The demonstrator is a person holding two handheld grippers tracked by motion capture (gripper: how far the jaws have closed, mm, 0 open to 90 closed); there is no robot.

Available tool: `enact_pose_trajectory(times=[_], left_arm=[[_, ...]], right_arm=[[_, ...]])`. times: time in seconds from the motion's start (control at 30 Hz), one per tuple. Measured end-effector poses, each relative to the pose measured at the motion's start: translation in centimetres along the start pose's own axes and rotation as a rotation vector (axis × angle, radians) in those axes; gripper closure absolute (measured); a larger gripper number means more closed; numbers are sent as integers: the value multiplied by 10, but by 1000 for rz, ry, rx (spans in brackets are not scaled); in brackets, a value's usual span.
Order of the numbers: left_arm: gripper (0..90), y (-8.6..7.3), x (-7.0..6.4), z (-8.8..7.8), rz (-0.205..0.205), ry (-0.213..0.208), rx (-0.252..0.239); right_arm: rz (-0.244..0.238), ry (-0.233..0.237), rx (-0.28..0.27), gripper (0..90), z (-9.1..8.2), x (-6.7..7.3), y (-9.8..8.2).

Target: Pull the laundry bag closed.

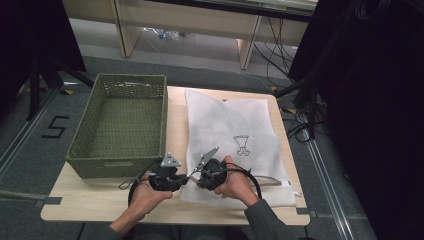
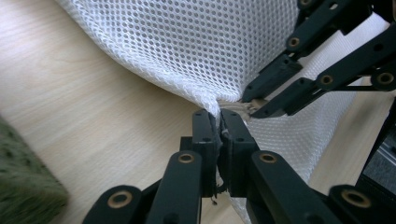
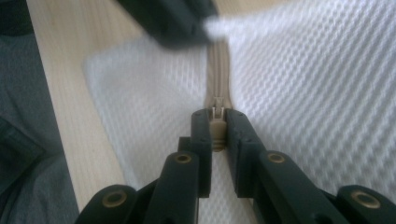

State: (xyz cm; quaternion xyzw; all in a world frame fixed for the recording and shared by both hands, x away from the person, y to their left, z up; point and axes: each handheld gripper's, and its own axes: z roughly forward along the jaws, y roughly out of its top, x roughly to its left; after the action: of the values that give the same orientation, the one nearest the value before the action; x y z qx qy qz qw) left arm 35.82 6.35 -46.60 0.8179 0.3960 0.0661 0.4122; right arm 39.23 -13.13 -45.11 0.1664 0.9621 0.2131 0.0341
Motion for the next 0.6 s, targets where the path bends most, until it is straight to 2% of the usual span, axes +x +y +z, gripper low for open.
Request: enact_pose_trajectory(times=[0.03, 0.23, 0.3, 0.4, 0.5, 0.6], left_arm=[[852, 0, 1, -2, -6, -1, -2], [852, 0, 0, -3, 1, -4, -2], [852, 0, 0, -4, 3, -1, -2], [851, 0, 1, -5, -1, 0, -8], [850, 0, 1, -5, 4, 4, -8], [850, 0, 1, -6, 5, 9, -7]], right_arm=[[23, 1, 5, 828, -2, 0, -1], [16, -9, 7, 828, -7, 1, -7], [-2, -22, 20, 828, -8, 0, -10], [19, -30, 24, 828, -10, -1, -14], [18, -31, 14, 828, -13, -2, -18], [27, -48, 31, 828, -16, -3, -23]])
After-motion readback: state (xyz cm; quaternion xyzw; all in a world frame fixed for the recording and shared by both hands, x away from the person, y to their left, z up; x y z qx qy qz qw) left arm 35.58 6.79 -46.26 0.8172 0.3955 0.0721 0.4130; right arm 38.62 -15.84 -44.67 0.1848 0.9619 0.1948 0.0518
